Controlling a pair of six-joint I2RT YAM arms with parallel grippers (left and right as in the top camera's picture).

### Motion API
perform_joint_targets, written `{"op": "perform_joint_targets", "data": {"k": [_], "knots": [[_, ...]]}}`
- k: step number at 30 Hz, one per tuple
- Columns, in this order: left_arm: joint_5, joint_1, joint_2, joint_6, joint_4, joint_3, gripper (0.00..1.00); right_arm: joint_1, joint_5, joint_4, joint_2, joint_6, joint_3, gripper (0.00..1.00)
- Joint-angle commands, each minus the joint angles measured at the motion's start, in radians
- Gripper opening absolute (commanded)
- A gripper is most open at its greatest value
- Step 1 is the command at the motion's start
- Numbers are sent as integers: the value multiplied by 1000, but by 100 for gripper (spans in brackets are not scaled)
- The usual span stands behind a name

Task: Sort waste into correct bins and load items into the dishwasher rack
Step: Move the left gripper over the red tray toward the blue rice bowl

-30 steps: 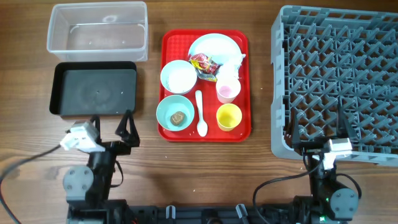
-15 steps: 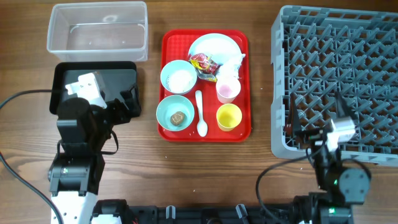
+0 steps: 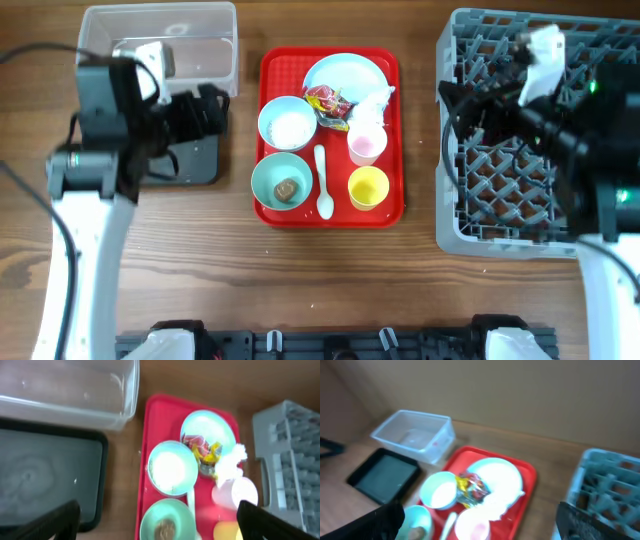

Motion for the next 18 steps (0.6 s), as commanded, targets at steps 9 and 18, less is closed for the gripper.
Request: {"op": "perform_joint_targets", "data": {"k": [9,18], "knots": [[52,-35,187,-42,-68,98,100,5,-222,-68,200,53,65,100],[-162,-223,347,-190,25,98,87,5,-35,-165,241,54,63,88]]}}
